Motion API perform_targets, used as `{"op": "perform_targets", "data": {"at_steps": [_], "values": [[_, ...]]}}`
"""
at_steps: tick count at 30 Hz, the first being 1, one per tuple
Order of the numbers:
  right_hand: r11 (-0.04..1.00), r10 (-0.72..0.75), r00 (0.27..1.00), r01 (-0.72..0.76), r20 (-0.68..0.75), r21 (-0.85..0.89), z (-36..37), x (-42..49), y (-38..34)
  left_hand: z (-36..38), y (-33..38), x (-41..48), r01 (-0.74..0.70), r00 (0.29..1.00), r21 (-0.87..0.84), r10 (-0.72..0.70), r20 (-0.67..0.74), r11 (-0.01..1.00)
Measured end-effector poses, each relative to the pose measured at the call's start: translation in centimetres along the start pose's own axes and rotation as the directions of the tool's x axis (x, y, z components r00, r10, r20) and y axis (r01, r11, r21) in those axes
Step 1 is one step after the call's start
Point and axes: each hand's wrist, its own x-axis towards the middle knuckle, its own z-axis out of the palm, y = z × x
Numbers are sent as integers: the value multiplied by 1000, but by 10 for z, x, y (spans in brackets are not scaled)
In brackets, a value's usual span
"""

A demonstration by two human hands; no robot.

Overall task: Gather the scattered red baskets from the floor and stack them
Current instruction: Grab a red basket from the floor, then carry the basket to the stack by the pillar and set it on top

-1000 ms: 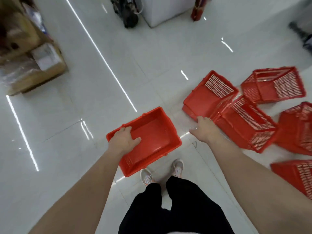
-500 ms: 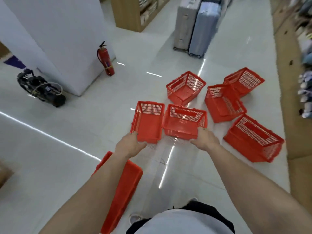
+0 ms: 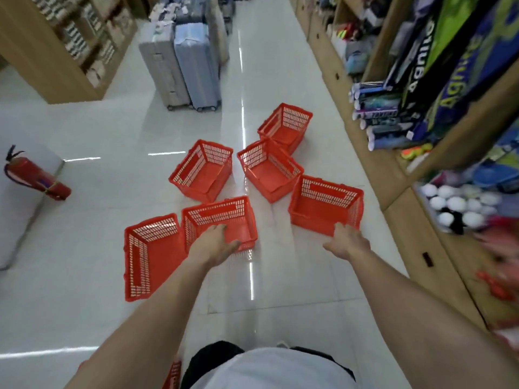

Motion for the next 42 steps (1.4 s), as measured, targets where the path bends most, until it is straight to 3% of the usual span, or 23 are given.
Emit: {"op": "perform_targets", "data": {"at_steps": [6,15,19,25,29,35,42], "values": [[984,157,987,-159,28,82,-27,47,71,13,93,96,-155,985,103,146,97,983],[899,378,922,-386,79,207,-70,169,134,31,212,287,-288,925,66,259,278,955],[844,427,895,-446,130,298,-90,232,132,28,245,365,-295,912,69,259,318,953],[828,389,912,-407,127,387,-91,345,127,60,255,475,-221,915,94,173,363,971],[806,388,905,-425,174,413,-49,433,152,118,247,543,-131,916,102,81,392,986],[776,417,881,-474,225,417,71,579,217,244,217,656,10,941,107,-45,334,994],[738,492,860,-495,136,458,222,726,287,411,158,772,85,964,80,-103,246,993]]}}
